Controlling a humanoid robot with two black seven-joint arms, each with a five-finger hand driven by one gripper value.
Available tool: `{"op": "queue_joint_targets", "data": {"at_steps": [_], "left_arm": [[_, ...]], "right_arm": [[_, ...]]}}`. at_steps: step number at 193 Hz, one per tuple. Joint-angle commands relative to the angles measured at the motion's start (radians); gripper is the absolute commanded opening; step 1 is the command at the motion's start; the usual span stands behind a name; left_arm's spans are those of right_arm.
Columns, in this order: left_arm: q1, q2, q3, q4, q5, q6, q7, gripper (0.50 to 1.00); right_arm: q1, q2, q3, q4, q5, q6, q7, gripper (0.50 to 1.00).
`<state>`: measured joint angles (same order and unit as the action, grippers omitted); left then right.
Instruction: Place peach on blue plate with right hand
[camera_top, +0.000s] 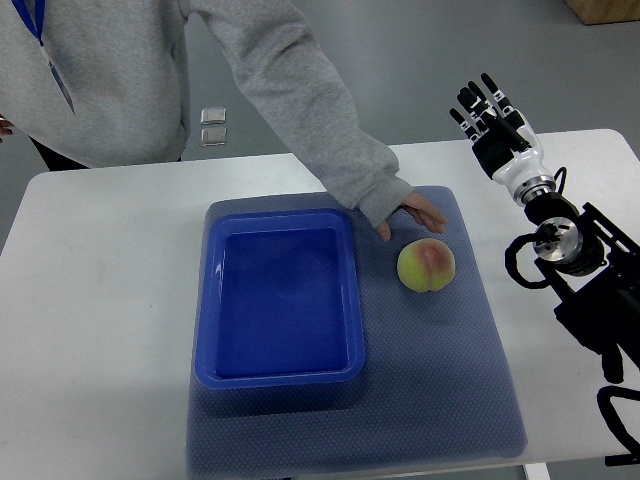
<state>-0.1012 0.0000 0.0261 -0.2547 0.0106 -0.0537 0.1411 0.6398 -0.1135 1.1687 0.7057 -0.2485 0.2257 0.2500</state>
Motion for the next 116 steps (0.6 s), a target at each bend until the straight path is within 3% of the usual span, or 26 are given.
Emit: {"op": "queue_joint_targets", "data": {"at_steps": [1,75,93,94,102,111,112,116], "left_arm": [[0.000,0.000,0.002,0.000,0.000,0.000,0.000,1.000],[0.000,0.000,0.000,0.002,-0.001,0.000,0.000,1.000],[0.000,0.000,0.000,0.000,-0.001,0.000,0.000,1.000],[0.000,0.000,0.000,0.000,-0.001,0.000,0.000,1.000],[0.000,0.000,0.000,0.000,0.000,0.000,-0.001,1.000],[0.000,0.000,0.000,0.000,0.000,0.000,-0.001,1.000],[0.000,0.000,0.000,0.000,0.000,0.000,0.000,1.000],[0.000,0.000,0.000,0.000,0.000,0.000,0.000,1.000]], "right_arm": [[0.001,0.000,-0.001,0.000,-0.002,0.000,0.000,0.930],[0.031,-0.031,-0.041,0.021,-0.023,-0.011,-0.008,0.930],[0.081,-0.087,-0.139,0.029,-0.077,-0.012,-0.017,0.930],[0.107,-0.139,-0.217,0.052,-0.134,-0.008,-0.020,0.930],[0.135,-0.192,-0.290,0.078,-0.195,0.001,-0.023,0.930],[0.135,-0.192,-0.290,0.078,-0.195,0.001,-0.023,0.930],[0.171,-0.259,-0.399,0.125,-0.281,0.017,-0.038,0.930],[0.193,-0.287,-0.452,0.147,-0.317,0.029,-0.048,0.930]]}}
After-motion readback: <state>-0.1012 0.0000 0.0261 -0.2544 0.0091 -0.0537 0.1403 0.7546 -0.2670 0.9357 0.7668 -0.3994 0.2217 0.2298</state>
